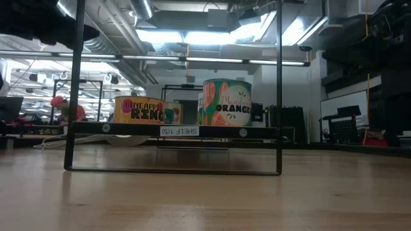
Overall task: Pick and place cans onto a shelf
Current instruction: Return to Home Position
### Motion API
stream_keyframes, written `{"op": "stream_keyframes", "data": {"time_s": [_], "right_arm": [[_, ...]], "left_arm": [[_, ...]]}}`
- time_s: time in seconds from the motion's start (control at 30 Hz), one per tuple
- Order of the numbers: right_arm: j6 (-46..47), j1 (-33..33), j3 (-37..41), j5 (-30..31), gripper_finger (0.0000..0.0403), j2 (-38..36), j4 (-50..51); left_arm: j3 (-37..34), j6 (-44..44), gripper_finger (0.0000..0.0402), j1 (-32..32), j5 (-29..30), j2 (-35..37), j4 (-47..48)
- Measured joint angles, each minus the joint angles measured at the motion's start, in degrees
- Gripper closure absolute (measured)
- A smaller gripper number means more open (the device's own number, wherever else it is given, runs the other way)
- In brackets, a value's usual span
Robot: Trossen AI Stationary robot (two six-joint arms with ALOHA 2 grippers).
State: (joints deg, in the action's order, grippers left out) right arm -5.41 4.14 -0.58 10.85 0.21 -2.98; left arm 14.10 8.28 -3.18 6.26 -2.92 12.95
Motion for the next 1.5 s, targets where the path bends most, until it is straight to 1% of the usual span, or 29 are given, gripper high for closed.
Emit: {"op": "stream_keyframes", "data": {"time_s": [0.27, 0.43, 0.7, 0.83, 1.03, 1.3, 1.5], "right_arm": [[-0.38, 0.01, 0.0, 0.02, 0.0333, 0.0, 0.0], [-0.88, 0.0, 0.0, 0.02, 0.0333, 0.0, 0.0], [-0.88, 0.0, 0.0, -0.01, 0.0333, 0.0, 0.0], [-0.9, 0.02, 0.0, -0.02, 0.0333, 0.02, 0.02], [-0.9, 0.02, 0.0, -0.11, 0.0333, 0.04, 0.02], [-0.88, 0.02, 0.0, -0.42, 0.0333, 0.04, 0.04], [-0.84, 0.02, 0.0, -0.42, 0.0333, 0.04, 0.07]], "left_arm": [[-5.26, 1.36, 0.0347, -0.02, -1.79, 0.44, -7.28], [-7.36, 1.39, 0.0347, -0.02, -3.02, 0.44, -9.28], [-13.59, 1.37, 0.0347, 0.0, -3.03, 0.44, -19.48], [-13.65, 1.55, 0.0347, 0.04, -2.84, 0.46, -19.71], [-13.65, 4.14, 0.0347, 0.04, -2.82, 0.42, -19.59], [-13.65, 3.81, 0.0347, 0.04, -2.79, 0.42, -14.31], [-13.65, 1.28, 0.0347, 0.04, -2.99, 0.42, -14.14]]}}
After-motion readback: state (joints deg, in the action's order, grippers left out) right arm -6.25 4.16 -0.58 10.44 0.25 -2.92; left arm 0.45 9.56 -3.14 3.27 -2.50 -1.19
